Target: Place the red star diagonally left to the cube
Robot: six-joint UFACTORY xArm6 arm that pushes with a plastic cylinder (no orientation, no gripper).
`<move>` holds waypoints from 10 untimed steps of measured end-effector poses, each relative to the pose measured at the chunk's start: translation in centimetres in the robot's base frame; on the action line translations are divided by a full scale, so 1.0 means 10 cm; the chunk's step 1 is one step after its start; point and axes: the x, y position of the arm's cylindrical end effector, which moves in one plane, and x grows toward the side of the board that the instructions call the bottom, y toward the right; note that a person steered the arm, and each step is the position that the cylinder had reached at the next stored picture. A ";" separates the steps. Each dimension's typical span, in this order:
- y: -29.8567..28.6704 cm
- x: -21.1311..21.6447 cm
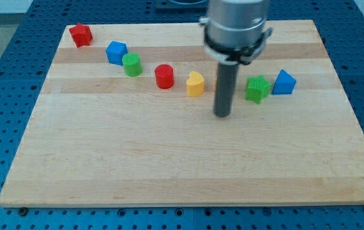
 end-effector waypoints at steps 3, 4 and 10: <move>-2.72 -1.12; -3.38 -1.37; -2.92 -2.60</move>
